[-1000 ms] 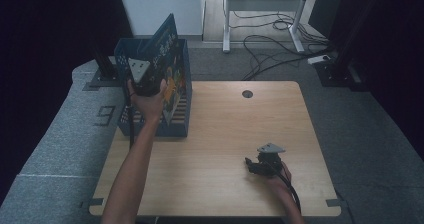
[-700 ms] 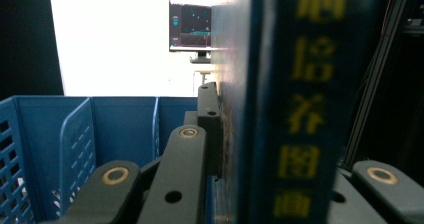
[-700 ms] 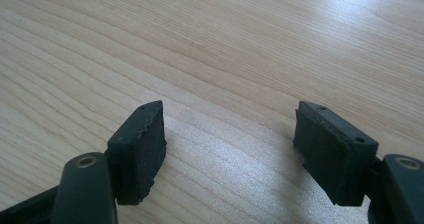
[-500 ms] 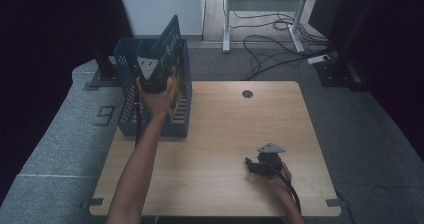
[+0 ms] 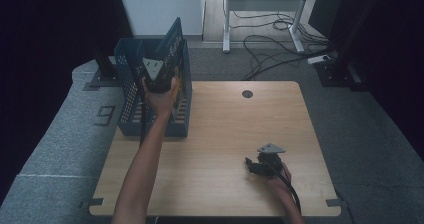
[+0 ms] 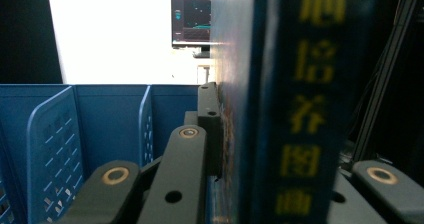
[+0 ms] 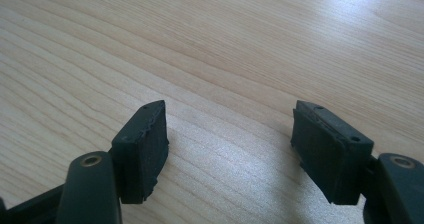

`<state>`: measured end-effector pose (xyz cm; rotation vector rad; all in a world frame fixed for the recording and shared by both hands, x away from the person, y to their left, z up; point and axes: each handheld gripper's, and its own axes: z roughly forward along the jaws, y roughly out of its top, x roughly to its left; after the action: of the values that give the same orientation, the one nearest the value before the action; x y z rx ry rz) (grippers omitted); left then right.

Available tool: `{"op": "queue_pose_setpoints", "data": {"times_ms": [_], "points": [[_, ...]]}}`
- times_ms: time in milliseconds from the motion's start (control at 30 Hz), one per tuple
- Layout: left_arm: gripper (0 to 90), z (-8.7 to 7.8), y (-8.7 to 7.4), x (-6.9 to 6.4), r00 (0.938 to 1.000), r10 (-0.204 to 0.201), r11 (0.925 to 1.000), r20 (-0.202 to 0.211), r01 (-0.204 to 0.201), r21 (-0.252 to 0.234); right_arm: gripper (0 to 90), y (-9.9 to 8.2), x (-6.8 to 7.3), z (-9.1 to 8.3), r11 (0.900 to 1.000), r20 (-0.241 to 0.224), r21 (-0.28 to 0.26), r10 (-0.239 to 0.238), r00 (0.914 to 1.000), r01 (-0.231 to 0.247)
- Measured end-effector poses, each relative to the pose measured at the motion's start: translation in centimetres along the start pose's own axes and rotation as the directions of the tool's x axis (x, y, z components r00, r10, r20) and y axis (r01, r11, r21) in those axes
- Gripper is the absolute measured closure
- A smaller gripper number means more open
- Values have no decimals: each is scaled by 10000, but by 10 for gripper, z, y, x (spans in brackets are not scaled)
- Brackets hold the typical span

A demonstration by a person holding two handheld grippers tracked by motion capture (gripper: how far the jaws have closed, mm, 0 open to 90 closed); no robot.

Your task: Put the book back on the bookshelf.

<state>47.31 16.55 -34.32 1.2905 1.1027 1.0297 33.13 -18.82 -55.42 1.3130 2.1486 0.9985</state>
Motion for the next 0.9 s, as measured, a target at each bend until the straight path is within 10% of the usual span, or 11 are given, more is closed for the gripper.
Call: {"op": "queue_pose_setpoints", "data": {"times_ms": [900], "points": [[814, 5, -57, -6, 9997, 213, 9959, 98, -221, 880, 307, -1, 0, -1, 10000, 19, -10, -10, 10000, 10]]}}
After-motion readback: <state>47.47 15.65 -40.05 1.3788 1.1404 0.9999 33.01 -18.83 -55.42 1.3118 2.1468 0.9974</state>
